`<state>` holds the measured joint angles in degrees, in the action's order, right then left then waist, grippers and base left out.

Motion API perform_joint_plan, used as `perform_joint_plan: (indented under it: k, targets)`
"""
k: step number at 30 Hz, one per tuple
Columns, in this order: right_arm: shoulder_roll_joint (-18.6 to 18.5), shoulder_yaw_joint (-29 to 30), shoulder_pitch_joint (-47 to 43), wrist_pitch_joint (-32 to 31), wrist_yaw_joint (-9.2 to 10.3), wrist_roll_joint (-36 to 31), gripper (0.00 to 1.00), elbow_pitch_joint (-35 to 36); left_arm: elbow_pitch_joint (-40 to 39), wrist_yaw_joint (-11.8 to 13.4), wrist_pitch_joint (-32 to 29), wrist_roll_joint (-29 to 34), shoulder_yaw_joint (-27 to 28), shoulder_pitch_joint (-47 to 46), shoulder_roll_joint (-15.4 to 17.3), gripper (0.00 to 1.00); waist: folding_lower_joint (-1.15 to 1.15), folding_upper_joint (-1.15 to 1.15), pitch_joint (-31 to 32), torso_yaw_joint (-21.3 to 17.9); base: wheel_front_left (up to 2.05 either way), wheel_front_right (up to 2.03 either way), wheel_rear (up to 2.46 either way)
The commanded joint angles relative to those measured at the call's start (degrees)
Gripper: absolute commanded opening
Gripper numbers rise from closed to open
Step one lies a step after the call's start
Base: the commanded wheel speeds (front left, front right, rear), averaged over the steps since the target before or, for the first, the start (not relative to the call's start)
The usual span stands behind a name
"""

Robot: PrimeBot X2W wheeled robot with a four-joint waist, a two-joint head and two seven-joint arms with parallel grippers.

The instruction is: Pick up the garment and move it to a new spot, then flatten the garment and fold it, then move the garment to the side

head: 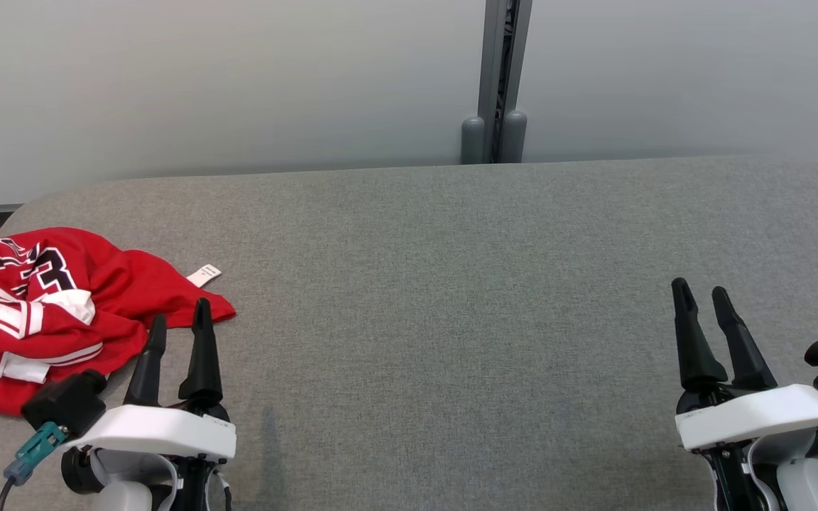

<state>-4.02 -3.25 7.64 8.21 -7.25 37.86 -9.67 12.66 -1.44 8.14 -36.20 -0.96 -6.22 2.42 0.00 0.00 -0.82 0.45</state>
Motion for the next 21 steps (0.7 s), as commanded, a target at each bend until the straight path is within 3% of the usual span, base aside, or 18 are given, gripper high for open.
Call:
perform_joint_plan:
  k: [1,21]
  targets:
    - [-0.5,-0.3,0.0,0.8,-0.25,-2.4,1.00,1.1,-1.0,0.5,0.6,2.1,-0.3,-0.4,0.3,1.00,0.00,0.00,0.1,0.0,0.00,0.00,0.00]
    - [-0.6,-0.7,-1.1,3.3,-0.31,-13.9,1.00,1.4,-2.1,1.9,3.2,12.9,-2.2,1.2,0.4,1.00,0.00,0.00,0.3,-0.1,0.00,0.00,0.00]
